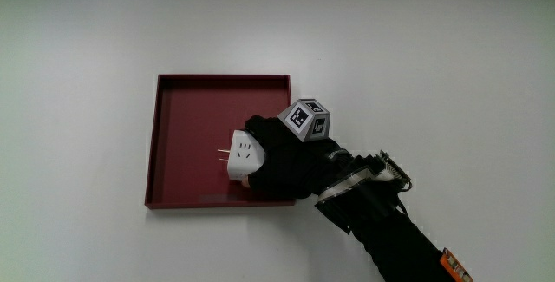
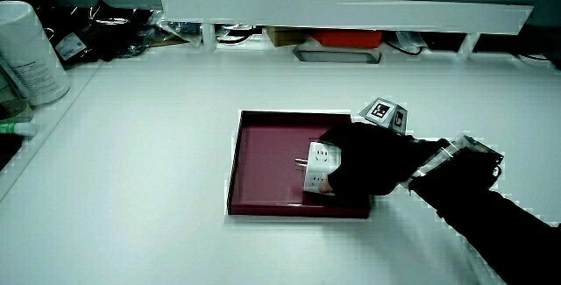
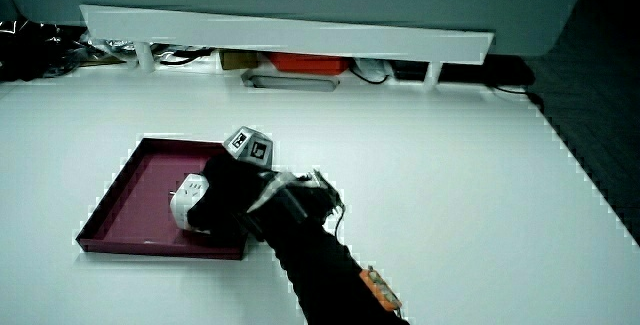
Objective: Pick socket
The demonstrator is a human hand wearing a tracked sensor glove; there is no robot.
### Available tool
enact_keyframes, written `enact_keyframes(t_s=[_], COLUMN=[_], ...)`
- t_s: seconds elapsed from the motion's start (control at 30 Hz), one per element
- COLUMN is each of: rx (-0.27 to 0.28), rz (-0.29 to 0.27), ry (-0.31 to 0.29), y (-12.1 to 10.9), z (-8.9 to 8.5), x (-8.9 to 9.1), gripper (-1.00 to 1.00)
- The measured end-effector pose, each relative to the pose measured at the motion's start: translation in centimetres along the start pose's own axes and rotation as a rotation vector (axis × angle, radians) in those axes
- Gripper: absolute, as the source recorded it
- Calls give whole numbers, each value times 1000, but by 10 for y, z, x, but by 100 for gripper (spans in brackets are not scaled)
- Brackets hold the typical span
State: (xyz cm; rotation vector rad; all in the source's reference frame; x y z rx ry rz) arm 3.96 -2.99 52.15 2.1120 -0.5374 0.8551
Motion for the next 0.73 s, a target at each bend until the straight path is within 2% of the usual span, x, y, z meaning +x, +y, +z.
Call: enact_keyframes(t_s=[0.07,0.1,0.17,0.2,0.3,0.33,0.37,0.43,0.47,0.5,0.63,0.7,0.73], rx=[-1,-7,8,4,16,17,16,38,3,17,33,38,49], rz=[15,40,28,39,50,63,71,64,140,149,157,160,154], ry=[20,32,8,24,-2,11,15,-7,72,58,88,141,127], y=[-2,-6,-9,-10,-16,-21,-22,-29,-25,-27,-45,-53,-58], z=[3,7,11,12,21,26,29,38,37,41,59,65,69], x=[-2,-8,-10,-8,-9,-13,-11,-12,-2,0,-2,1,1], gripper=[100,100,100,100,100,100,100,100,100,100,100,100,100])
